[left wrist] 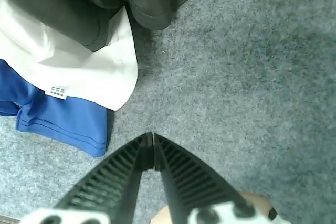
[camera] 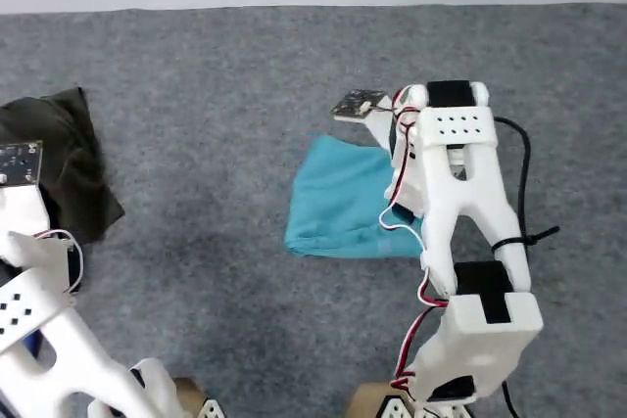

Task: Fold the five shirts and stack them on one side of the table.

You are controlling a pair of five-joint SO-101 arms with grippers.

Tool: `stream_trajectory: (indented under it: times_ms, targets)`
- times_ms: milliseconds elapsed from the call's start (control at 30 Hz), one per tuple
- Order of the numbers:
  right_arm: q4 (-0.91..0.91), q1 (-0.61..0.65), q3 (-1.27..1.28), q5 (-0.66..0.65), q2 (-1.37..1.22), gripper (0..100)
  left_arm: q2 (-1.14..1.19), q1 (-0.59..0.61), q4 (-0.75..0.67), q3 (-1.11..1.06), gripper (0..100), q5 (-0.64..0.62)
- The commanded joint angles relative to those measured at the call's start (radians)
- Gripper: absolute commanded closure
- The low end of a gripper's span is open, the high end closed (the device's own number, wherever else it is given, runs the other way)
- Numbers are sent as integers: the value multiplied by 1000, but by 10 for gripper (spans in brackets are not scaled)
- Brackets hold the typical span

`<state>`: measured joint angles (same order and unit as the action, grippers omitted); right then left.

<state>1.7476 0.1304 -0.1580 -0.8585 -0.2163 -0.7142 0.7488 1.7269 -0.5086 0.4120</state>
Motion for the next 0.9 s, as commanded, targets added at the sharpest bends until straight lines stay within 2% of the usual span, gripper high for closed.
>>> stream_trajectory:
  times_ms: [0, 133, 367, 567, 867]
  targets:
    - [19, 39, -46, -9, 84, 758, -21, 0, -3, 10, 995, 0]
    - [-81, 58, -43, -8, 67, 831, -21, 0, -3, 10, 995, 0]
    - [-369, 120, -46, 0, -111, 933, -21, 0, -3, 5, 995, 0]
    - [-599, 189, -48, 86, -234, 934, -21, 0, -3, 8, 995, 0]
    - [-728, 314, -48, 100, -288, 934, -21, 0, -3, 7, 995, 3]
